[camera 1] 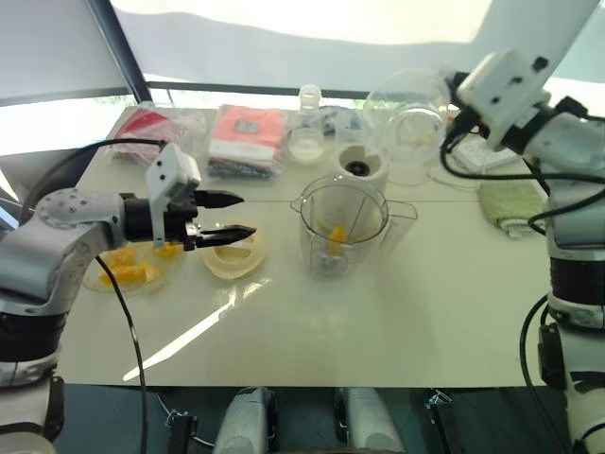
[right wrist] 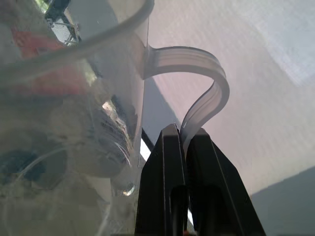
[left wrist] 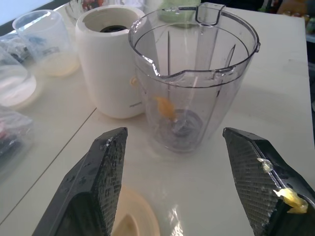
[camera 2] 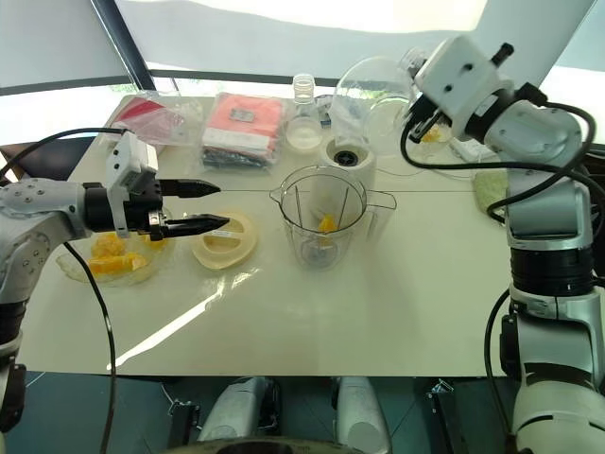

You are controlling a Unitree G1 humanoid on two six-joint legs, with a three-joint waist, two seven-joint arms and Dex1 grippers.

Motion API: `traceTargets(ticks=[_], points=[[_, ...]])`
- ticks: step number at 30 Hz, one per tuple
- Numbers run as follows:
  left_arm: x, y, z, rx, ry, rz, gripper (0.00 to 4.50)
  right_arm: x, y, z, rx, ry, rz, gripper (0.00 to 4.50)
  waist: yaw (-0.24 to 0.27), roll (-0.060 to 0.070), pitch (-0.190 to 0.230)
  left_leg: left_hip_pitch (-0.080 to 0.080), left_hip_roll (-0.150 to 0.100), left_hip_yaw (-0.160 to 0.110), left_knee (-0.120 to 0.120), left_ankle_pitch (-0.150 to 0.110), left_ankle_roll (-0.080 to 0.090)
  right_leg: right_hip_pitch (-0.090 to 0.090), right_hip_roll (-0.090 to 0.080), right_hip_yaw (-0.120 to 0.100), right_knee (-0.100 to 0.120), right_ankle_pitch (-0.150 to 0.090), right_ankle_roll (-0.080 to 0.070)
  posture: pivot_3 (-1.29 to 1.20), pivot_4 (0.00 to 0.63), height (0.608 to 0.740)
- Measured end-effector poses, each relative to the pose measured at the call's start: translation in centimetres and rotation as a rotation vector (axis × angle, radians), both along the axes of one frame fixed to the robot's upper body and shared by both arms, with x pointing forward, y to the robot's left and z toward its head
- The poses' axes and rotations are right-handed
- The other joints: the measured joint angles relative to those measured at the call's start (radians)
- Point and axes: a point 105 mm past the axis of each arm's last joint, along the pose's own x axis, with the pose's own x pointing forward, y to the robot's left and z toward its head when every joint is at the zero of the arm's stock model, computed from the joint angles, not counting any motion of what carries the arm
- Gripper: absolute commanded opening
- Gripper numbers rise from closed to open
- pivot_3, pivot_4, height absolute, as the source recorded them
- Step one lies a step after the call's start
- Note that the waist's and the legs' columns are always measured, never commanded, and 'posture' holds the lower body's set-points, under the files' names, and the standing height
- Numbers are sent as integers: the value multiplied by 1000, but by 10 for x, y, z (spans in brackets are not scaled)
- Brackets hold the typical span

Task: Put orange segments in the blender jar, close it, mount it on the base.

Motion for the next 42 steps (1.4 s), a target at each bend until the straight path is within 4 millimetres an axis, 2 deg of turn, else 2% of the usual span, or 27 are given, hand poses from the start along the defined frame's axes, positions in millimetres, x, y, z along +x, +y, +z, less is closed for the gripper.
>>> traceTargets(ticks=[2,5,7,9,12,15,17,20,25,32,40,42], points=[[0,-2,1,-8,-1,-4,3236,-1,-16,1,153,24,-74,40,1,0,0,0,0,0,0,0,0,0,0,0,0,0,0,0,150,740],[-2,-4,4,-16,4,-15,3236,-6,-51,-5,368,48,-242,40,4,0,0,0,-1,-1,0,0,0,0,0,0,0,0,0,0,150,740],[-5,-7,5,-21,13,-30,3236,-13,-77,-19,502,65,-376,40,4,0,0,-1,-1,-1,0,0,0,0,-1,0,-1,0,0,0,150,740],[-7,-9,6,-23,10,-41,3236,-18,-95,-34,574,86,-471,40,2,0,0,-1,-2,0,0,0,0,0,-1,0,-1,0,0,0,150,740],[-9,-11,8,-34,15,-52,3236,-28,-122,-62,691,114,-629,40,0,0,0,-1,-2,-1,-1,0,0,0,0,0,-1,0,0,0,150,740],[-11,-16,11,-50,11,-75,3236,-40,-154,-113,744,190,-796,40,2,0,0,0,-2,0,-1,0,0,0,0,0,-1,0,0,0,150,740],[-12,-17,11,-53,12,-77,3236,-44,-166,-141,756,238,-859,40,-1,1,0,0,-3,0,-1,0,0,0,0,1,-1,0,0,0,150,740],[-11,-19,10,-60,14,-83,3236,-45,-179,-162,752,228,-900,40,-11,1,0,1,-3,0,-2,0,0,0,0,2,-1,0,0,0,150,740],[-10,-21,7,-66,16,-74,3236,-39,-183,-184,774,215,-887,40,-25,1,0,1,-3,-1,-3,1,-1,0,1,2,-1,1,2,0,150,740],[-11,-21,2,-65,25,-60,3236,-33,-174,-238,838,293,-941,40,-30,1,0,2,-3,-1,-5,1,-1,0,0,2,-1,1,3,0,150,740],[-9,-21,1,-67,24,-42,3236,-29,-167,-250,848,267,-966,40,-30,1,0,2,-3,-1,-5,1,-1,0,0,2,-1,1,3,0,150,740],[-9,-21,1,-67,25,-41,3236,-28,-165,-252,854,267,-965,605,-30,1,0,2,-3,-2,-5,1,-1,0,0,2,-1,1,3,0,150,740]])
